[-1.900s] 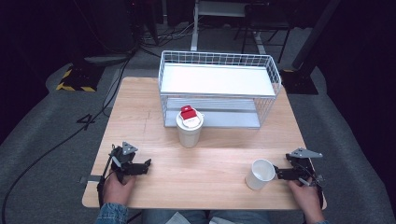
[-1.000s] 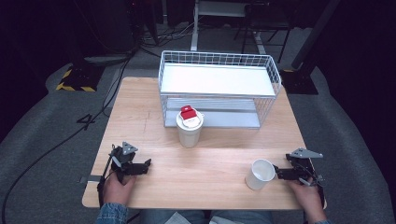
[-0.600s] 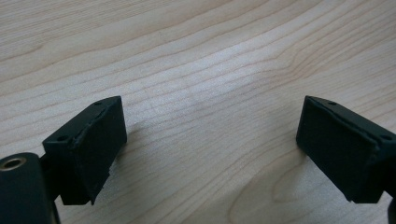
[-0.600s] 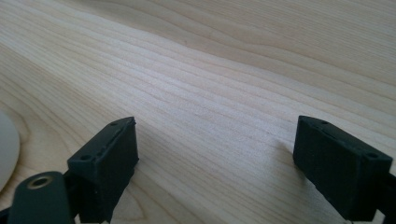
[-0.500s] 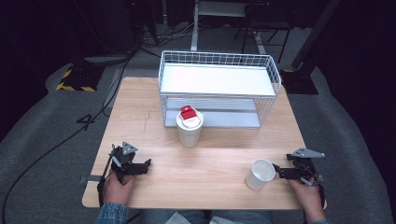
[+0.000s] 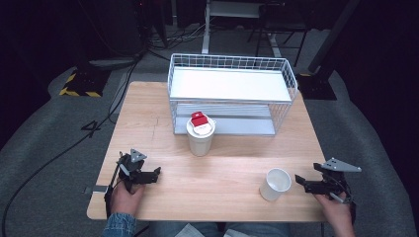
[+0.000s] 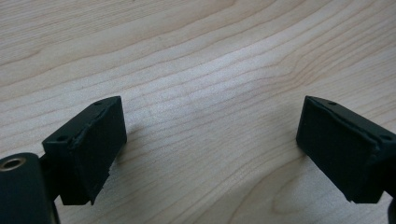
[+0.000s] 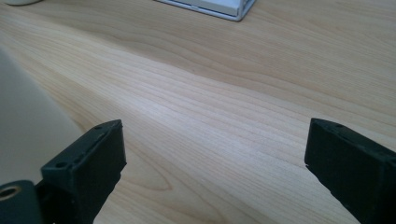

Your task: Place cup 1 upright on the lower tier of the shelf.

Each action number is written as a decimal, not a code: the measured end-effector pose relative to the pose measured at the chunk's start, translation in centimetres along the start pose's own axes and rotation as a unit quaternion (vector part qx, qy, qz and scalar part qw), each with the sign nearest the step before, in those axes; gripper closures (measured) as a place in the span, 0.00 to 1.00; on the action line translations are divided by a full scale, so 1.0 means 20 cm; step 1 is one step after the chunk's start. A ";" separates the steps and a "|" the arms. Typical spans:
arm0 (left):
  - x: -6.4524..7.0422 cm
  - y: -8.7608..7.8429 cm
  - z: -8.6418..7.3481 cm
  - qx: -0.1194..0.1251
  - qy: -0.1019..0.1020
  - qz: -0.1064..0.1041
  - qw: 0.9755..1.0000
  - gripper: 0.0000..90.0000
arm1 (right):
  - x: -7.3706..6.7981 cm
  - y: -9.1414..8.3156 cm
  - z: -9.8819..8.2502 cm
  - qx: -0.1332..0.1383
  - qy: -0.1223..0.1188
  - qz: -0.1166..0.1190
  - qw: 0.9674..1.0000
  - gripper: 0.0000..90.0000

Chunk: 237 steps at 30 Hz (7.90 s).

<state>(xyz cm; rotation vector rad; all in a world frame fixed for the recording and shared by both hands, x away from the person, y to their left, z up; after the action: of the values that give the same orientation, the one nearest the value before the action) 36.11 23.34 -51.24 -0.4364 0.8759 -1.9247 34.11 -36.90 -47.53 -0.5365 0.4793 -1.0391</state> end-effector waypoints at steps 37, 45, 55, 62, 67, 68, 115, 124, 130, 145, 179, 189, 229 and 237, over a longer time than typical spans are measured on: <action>0.00 0.01 0.01 -0.014 -0.017 0.014 1.000 0.00 | -0.42 -0.21 0.01 0.015 -0.075 0.109 0.991 0.00; 0.00 0.01 0.00 -0.012 -0.018 0.014 1.000 0.00 | -0.43 -0.10 -0.02 0.005 -0.070 0.119 0.990 0.00; 0.01 0.01 0.00 -0.013 -0.021 0.014 1.000 0.00 | -0.44 -0.02 -0.04 -0.003 -0.066 0.127 0.990 0.00; 0.01 0.01 0.00 -0.012 -0.021 0.014 1.000 0.00 | -0.46 0.04 -0.06 -0.014 -0.062 0.140 0.988 0.05; 0.01 0.01 0.00 -0.013 -0.020 0.014 1.000 0.00 | -0.47 0.06 -0.07 -0.018 -0.066 0.138 0.988 0.10; 0.01 0.01 0.00 -0.013 -0.020 0.014 1.000 0.00 | -0.47 0.07 -0.07 -0.021 -0.066 0.136 0.988 0.10; 0.01 0.01 0.00 -0.014 -0.020 0.015 1.000 0.00 | -0.51 0.06 0.00 -0.023 -0.077 0.126 0.989 0.26; 0.01 0.01 0.00 -0.013 -0.020 0.015 1.000 0.00 | -0.54 0.07 0.12 -0.020 -0.084 0.130 0.988 0.26; 0.01 0.01 0.00 -0.013 -0.020 0.015 1.000 0.00 | -0.55 0.08 0.20 -0.019 -0.091 0.132 0.987 0.26; 0.01 0.01 0.00 -0.013 -0.020 0.015 1.000 0.00 | -0.56 0.13 0.39 -0.006 -0.092 0.131 0.987 0.26; 0.01 0.01 0.00 -0.013 -0.020 0.014 1.000 0.00 | -0.60 0.48 0.69 0.002 -0.065 0.106 0.992 0.26; 0.01 0.01 0.00 -0.013 -0.020 0.014 1.000 0.00 | -0.61 0.59 0.74 0.001 -0.068 0.081 0.994 0.26; 0.01 0.01 0.00 -0.013 -0.020 0.014 1.000 0.00 | -0.65 0.96 0.84 -0.001 -0.068 0.049 0.996 0.26; 0.01 0.01 0.00 -0.013 -0.020 0.014 1.000 0.00 | -0.63 1.01 0.83 0.003 -0.067 0.038 0.997 0.26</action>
<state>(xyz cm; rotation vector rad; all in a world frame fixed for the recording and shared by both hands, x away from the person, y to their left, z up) 36.11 23.11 -51.36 -0.4728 0.8781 -1.8744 52.32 -14.46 -45.79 -0.5749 0.3749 -0.9252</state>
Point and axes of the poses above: each handheld gripper's, and its own axes: y roughly forward along the jaws, z roughly out of its top, x roughly to its right, the point moved 1 cm from there along y, roughly forward along the jaws, and after that the axes turned 7 degrees about y, right-handed, at the moved point
